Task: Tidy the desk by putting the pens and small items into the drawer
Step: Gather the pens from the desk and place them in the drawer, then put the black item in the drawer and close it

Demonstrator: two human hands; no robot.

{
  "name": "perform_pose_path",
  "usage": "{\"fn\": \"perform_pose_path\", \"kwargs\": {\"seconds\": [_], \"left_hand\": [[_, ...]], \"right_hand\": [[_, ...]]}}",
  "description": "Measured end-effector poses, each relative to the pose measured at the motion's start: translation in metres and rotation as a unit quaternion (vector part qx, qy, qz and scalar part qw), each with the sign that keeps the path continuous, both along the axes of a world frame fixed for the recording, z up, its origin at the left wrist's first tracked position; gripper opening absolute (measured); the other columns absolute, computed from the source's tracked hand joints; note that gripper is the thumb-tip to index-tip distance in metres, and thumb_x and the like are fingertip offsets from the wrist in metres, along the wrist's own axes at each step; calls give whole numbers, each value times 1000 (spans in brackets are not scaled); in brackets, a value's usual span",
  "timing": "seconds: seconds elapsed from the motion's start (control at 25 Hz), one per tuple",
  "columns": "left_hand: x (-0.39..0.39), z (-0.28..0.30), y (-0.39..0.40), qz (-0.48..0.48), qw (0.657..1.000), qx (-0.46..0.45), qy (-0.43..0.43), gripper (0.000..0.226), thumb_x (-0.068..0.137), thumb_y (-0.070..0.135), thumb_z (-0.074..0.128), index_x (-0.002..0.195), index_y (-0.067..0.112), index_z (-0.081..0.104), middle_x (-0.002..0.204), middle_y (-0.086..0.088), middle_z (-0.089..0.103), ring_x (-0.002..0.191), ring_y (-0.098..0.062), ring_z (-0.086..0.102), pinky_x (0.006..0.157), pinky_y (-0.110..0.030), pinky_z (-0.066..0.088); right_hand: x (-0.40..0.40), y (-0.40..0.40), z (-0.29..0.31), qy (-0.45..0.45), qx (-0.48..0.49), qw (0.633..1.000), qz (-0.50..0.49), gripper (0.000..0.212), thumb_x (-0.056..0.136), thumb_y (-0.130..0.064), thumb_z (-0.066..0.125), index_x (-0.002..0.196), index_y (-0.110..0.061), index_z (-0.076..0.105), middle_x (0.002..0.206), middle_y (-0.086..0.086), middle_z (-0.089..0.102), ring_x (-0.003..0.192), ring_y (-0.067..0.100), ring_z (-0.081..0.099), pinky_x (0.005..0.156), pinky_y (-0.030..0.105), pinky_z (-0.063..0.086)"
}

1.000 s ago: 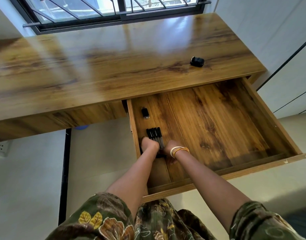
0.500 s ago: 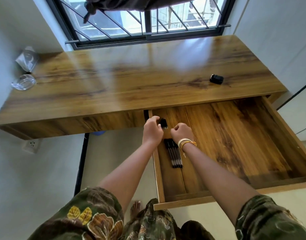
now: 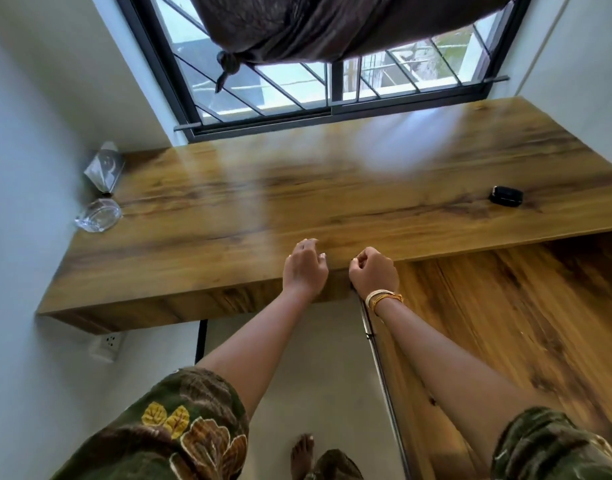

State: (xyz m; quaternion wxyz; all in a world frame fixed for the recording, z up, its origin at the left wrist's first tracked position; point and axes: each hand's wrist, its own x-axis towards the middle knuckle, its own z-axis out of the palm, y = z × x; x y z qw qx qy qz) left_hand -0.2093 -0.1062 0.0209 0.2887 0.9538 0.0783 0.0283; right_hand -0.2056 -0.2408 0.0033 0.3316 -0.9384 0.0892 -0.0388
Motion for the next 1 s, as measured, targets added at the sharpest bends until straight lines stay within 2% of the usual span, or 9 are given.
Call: {"fn": "perform_pose_path", "kwargs": {"seconds": [0.12,0.28,0.56,0.64,0.76,0.88,1.0], "left_hand": [[28,0,14,-9,999,-13,39,46,97,22,50,139,6,43,142,-14,49,131,-27,47,108,-39,41],[60,-3,12,-43,996,-17,81,49,97,30,48,141,9,40,147,-13,43,137,-27,40,112,-46,33],[110,-17,-42,-97,990,1,97,53,96,36,50,143,13,38,155,-14,30,146,-28,21,116,-59,15],[132,-17,-64,-114,986,20,122,58,95,40,51,144,14,35,159,-14,20,149,-29,11,115,-62,7],[163,-8,-98,-137,969,21,206,77,89,54,55,150,21,23,162,-9,-5,148,-30,-12,110,-66,-7],[189,-6,-126,-179,939,37,292,102,76,69,60,153,36,1,157,-2,-30,142,-32,-32,105,-68,-17],[205,-10,-136,-216,906,111,347,129,62,77,65,145,41,-26,143,-4,-52,131,-35,-46,102,-71,-20]], "right_hand": [[21,22,0,-40,-71,996,22,14,86,-26,58,85,-13,65,78,5,72,76,27,68,76,33,50],[42,15,-4,-58,-150,987,3,19,85,-26,57,88,-11,68,87,8,70,85,27,63,75,34,47],[106,-40,-10,-52,-163,983,-63,20,84,-22,58,94,-9,69,102,13,65,101,31,56,86,40,47],[134,-66,-9,-57,-161,982,-83,19,82,-20,59,94,-10,69,105,13,62,105,33,54,92,42,43],[171,-110,-6,-49,-185,968,-164,25,77,-20,61,99,-10,67,117,16,56,114,37,49,103,49,36],[202,-161,-6,19,-235,941,-244,36,72,-23,66,106,-10,63,141,23,38,129,43,36,107,59,26],[223,-204,-10,94,-220,924,-300,43,77,-32,63,115,-13,58,154,25,18,138,51,18,105,69,18]]}}
